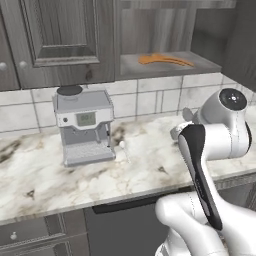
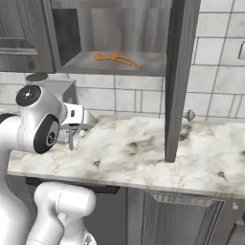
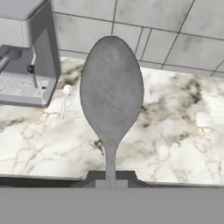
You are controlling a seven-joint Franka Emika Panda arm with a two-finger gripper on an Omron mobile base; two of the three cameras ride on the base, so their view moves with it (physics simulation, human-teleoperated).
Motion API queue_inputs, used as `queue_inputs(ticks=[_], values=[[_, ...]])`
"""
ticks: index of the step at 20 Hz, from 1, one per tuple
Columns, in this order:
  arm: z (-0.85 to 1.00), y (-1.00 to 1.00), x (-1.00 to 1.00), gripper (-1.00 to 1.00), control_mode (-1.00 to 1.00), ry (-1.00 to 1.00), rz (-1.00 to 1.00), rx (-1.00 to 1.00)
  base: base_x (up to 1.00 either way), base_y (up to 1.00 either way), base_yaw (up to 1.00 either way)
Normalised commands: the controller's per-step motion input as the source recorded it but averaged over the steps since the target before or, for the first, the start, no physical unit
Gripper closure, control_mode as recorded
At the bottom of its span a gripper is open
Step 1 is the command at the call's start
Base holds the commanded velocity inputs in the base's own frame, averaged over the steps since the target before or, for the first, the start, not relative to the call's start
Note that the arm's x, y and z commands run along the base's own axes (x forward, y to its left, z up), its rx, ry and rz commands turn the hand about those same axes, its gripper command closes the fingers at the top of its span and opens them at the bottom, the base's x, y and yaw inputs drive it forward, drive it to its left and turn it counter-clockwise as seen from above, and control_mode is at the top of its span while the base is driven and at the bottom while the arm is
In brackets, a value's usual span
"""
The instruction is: Organize the utensils by type. Pick up the wooden spoons from the counter and place them in the open cabinet. Then pick up the metallic utensils from the counter and place them in the open drawer.
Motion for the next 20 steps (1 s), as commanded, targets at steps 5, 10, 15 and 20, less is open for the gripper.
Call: queue_inputs(ticks=[5,10,15,20], values=[[0.00,0.00,0.00,1.00,1.00,0.00,0.00,0.00,-0.60,0.06,-0.20],[0.00,0.00,0.00,1.00,1.00,0.00,0.00,0.00,-0.43,0.19,-0.29],[0.00,0.00,0.00,1.00,1.00,0.00,0.00,0.00,-0.56,0.06,-0.44],[0.00,0.00,0.00,1.00,1.00,0.00,0.00,0.00,-0.50,0.00,-0.52]])
